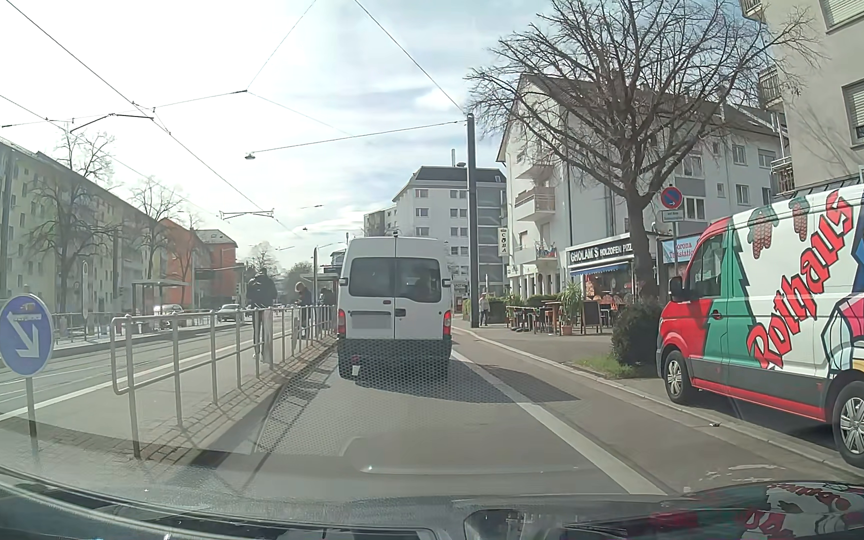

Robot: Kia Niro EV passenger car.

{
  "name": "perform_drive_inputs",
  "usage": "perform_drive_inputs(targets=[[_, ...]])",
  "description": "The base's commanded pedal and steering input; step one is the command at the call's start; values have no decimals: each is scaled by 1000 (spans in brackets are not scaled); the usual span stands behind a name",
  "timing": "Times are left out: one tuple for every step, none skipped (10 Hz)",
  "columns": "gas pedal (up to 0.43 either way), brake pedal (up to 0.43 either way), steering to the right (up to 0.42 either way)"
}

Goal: Follow the waypoints while adhering to traffic rules and regulations

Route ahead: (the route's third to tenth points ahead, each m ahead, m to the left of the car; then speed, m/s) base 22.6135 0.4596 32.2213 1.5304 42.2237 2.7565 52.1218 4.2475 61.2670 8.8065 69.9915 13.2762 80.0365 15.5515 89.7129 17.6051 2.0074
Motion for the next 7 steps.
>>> perform_drive_inputs(targets=[[260,0,-39],[248,0,-45],[248,0,-49],[240,0,-51],[228,0,-52],[220,0,-54],[209,0,-55]])
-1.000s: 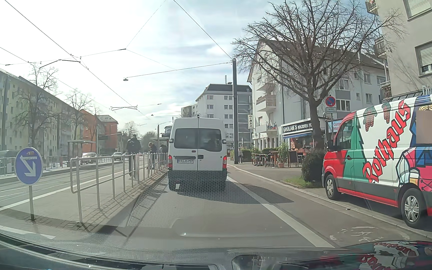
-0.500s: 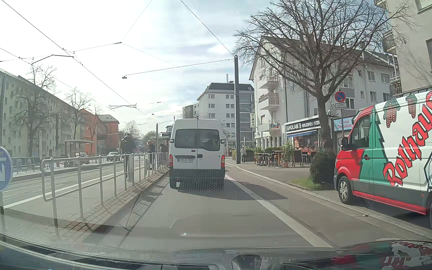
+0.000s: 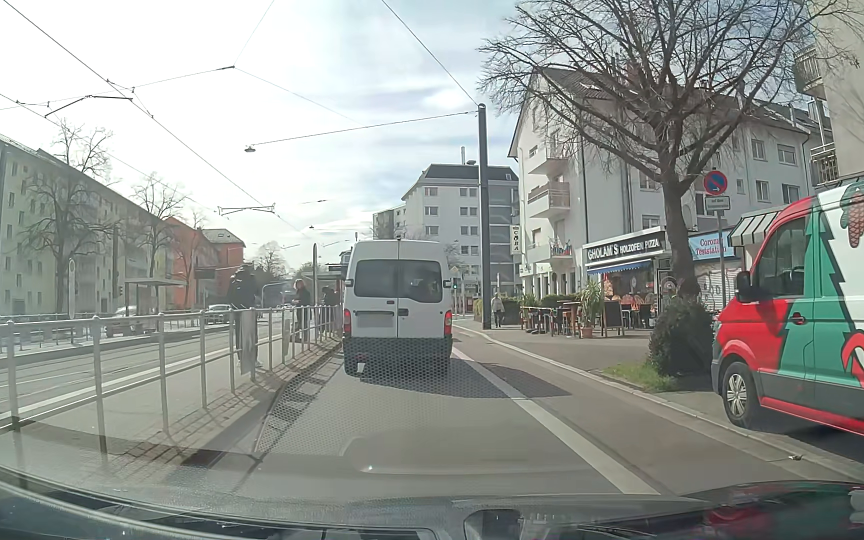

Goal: Follow the waypoints while adhering to traffic rules and regulations

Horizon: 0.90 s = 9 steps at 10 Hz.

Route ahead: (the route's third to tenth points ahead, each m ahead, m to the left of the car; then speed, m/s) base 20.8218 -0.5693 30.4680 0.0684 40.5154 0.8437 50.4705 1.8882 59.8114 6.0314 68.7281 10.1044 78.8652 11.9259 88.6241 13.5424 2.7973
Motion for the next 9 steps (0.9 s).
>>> perform_drive_inputs(targets=[[197,0,-55],[177,0,-55],[177,0,-55],[169,0,-55],[169,0,-55],[150,0,-55],[138,0,-55],[138,0,-55],[130,0,-55]])
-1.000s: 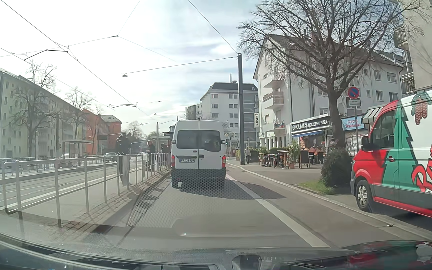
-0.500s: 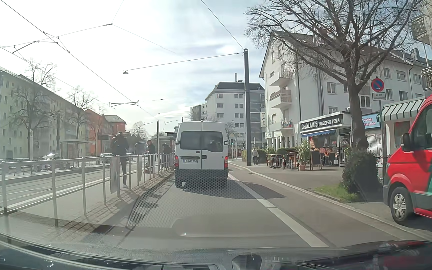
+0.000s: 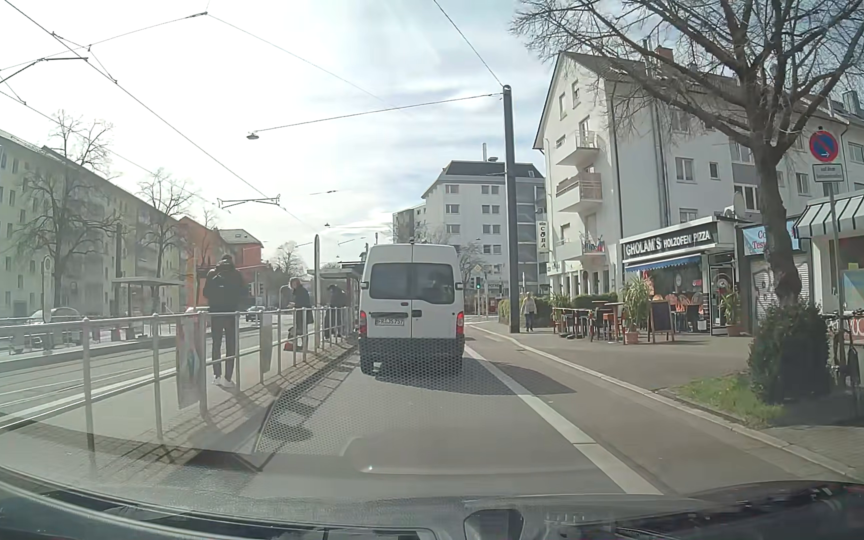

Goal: Follow the waypoints while adhering to traffic rules and regulations

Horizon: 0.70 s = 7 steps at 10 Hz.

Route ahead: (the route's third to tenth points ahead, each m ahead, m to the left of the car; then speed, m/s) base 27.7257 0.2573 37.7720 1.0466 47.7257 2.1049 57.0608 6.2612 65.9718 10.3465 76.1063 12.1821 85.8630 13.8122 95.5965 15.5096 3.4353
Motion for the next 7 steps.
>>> perform_drive_inputs(targets=[[130,0,-55],[130,0,-55],[130,0,-54],[130,0,-53],[130,0,-50],[130,0,-45],[130,0,-40]])
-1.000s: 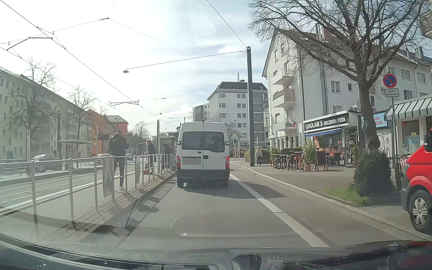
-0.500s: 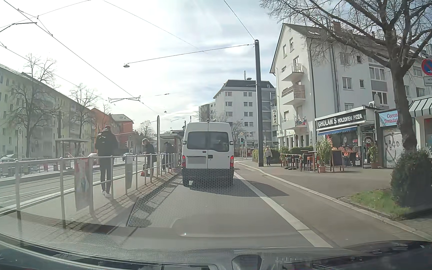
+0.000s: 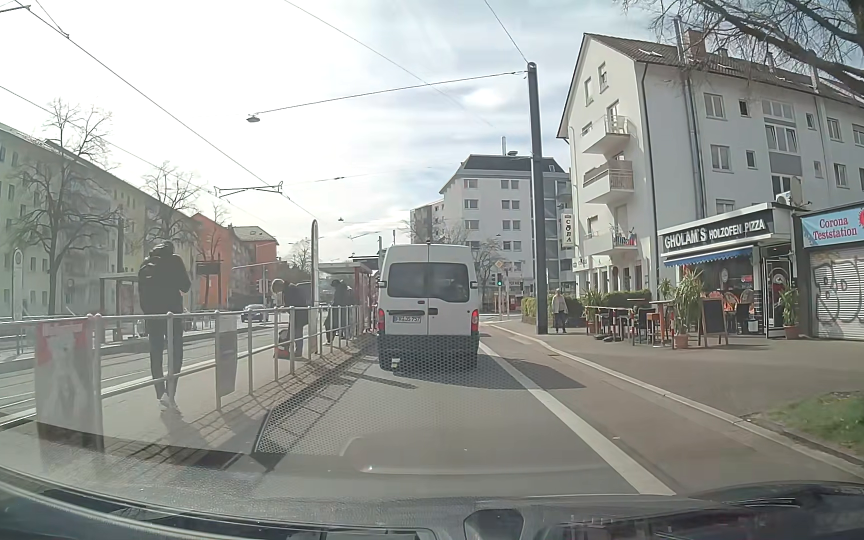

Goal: Follow the waypoints while adhering to traffic rules and regulations

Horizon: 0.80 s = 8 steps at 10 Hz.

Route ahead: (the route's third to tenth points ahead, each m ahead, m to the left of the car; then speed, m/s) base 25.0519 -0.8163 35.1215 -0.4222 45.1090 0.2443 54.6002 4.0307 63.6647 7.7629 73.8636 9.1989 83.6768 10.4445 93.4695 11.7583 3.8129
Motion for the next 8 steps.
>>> perform_drive_inputs(targets=[[130,0,-37],[130,0,-35],[118,0,-33],[118,0,-31],[118,0,-29],[118,0,-27],[118,0,-26],[118,0,-26]])
